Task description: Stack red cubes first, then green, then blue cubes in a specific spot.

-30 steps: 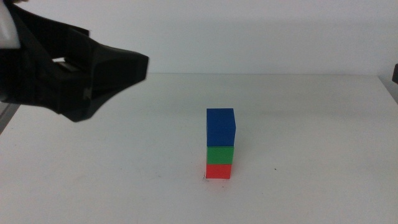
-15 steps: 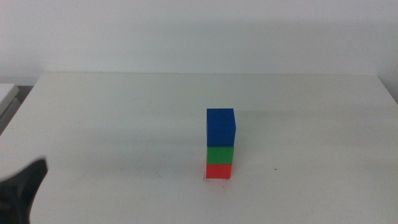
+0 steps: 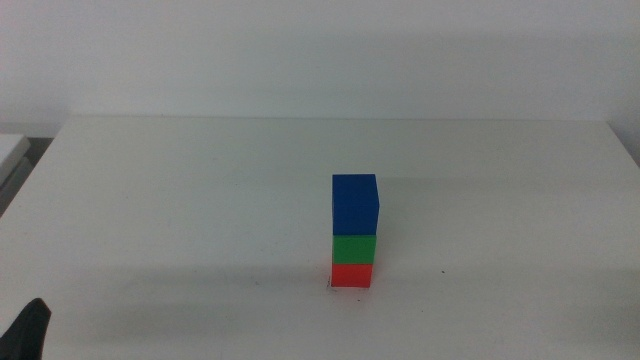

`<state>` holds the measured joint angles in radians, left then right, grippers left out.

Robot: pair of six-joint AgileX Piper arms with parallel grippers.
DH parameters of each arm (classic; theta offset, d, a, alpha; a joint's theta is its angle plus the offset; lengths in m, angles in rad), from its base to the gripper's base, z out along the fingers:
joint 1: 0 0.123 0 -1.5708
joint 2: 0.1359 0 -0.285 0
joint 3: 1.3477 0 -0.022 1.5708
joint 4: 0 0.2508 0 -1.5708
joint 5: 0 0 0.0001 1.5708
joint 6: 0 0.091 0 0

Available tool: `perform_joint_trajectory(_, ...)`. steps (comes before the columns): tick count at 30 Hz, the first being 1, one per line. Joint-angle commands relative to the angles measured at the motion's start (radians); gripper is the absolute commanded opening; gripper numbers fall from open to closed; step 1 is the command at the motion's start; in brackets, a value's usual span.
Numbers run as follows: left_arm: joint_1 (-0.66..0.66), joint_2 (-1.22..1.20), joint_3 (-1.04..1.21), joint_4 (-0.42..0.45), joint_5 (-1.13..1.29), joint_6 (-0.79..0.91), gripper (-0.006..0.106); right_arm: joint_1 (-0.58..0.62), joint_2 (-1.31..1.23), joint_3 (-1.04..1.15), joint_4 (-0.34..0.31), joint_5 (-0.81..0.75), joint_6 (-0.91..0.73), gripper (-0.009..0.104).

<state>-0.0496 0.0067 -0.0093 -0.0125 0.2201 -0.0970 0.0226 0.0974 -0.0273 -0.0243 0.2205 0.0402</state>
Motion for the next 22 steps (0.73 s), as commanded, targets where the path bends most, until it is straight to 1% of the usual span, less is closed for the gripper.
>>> perform_joint_trajectory(1, 0.010, -0.007, 0.009, -0.014, -0.027, -0.001, 0.094, -0.006, -0.055, 0.027, 0.001, -0.016, -0.011, 0.093)
perform_joint_trajectory(2, 0.010, -0.007, 0.009, -0.014, -0.033, -0.001, 0.094, -0.006, -0.080, 0.027, -0.001, 0.040, -0.009, 0.093)
perform_joint_trajectory(3, 0.010, -0.007, 0.009, -0.014, -0.046, -0.001, 0.094, -0.006, -0.097, 0.027, -0.006, 0.054, -0.008, 0.093)
perform_joint_trajectory(5, 0.010, -0.007, 0.009, -0.014, -0.059, -0.001, 0.094, -0.006, -0.097, 0.027, 0.009, 0.031, -0.007, 0.093)
perform_joint_trajectory(8, 0.010, -0.007, 0.009, -0.014, -0.055, -0.001, 0.094, -0.006, -0.097, 0.027, 0.009, -0.034, -0.007, 0.093)
perform_joint_trajectory(22, 0.010, -0.007, 0.009, -0.002, -0.074, -0.001, 0.094, -0.006, -0.097, 0.027, 0.009, -0.037, -0.005, 0.093)
